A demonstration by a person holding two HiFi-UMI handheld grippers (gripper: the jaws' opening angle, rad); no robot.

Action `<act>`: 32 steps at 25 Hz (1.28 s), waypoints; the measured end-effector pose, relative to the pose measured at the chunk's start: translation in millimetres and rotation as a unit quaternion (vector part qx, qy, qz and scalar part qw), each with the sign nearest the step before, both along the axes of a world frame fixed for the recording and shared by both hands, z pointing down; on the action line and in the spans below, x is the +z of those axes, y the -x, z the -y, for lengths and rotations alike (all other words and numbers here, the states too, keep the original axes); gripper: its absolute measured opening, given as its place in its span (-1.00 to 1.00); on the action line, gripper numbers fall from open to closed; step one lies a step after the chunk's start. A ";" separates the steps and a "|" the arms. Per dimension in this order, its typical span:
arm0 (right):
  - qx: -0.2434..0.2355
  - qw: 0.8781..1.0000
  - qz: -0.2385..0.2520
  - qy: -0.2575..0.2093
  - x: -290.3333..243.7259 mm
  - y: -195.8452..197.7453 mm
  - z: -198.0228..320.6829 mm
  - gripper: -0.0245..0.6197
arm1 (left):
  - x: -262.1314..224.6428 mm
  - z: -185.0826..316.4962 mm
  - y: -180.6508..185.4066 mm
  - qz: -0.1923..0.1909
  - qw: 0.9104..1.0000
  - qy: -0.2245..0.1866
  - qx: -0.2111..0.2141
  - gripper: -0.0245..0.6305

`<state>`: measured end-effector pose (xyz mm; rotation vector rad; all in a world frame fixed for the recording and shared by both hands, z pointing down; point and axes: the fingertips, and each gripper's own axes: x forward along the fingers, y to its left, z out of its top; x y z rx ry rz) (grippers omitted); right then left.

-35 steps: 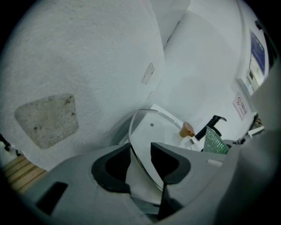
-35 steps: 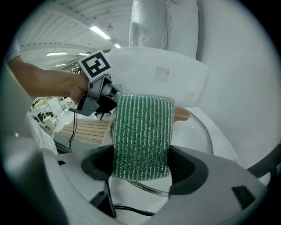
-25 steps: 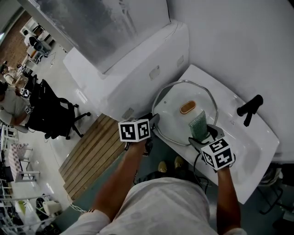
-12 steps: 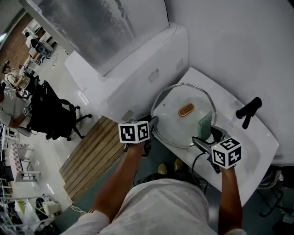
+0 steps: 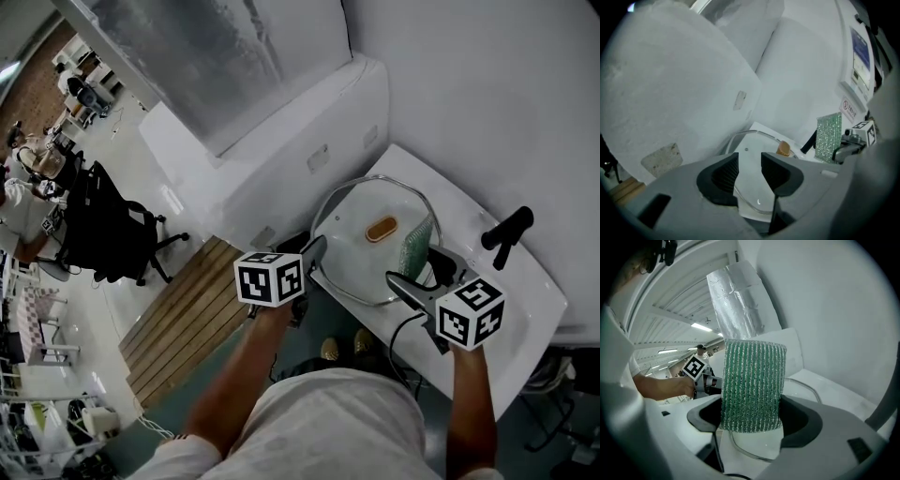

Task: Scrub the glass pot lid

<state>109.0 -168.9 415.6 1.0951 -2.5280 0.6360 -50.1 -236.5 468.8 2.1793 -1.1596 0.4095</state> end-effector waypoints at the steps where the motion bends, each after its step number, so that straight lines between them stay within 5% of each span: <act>1: -0.001 1.000 0.002 -0.009 -7.4 1.4 1.8 0.16 | -10.3 -1.6 -3.9 -0.007 1.000 -0.013 0.007 -0.45; 7: -0.001 0.997 0.034 -0.063 -45.7 13.3 12.2 0.16 | -84.8 -12.7 -32.6 -0.062 0.988 -0.131 0.062 -0.51; 14: -0.007 0.986 0.075 -0.146 -95.3 31.4 10.1 0.16 | -151.3 -36.3 -53.0 -0.069 0.962 -0.239 0.113 -0.69; 20: -0.004 0.972 0.099 -0.211 -128.1 39.6 1.2 0.16 | -188.7 -52.2 -50.8 -0.077 0.941 -0.309 0.113 -0.80; 26: 0.007 0.961 0.121 -0.249 -147.6 43.3 -7.5 0.16 | -207.8 -64.4 -44.7 -0.099 0.924 -0.354 0.107 -0.87; 32: 0.015 0.952 0.122 -0.279 -155.0 45.8 -13.1 0.16 | -206.3 -69.9 -42.5 -0.099 0.922 -0.359 0.106 -0.88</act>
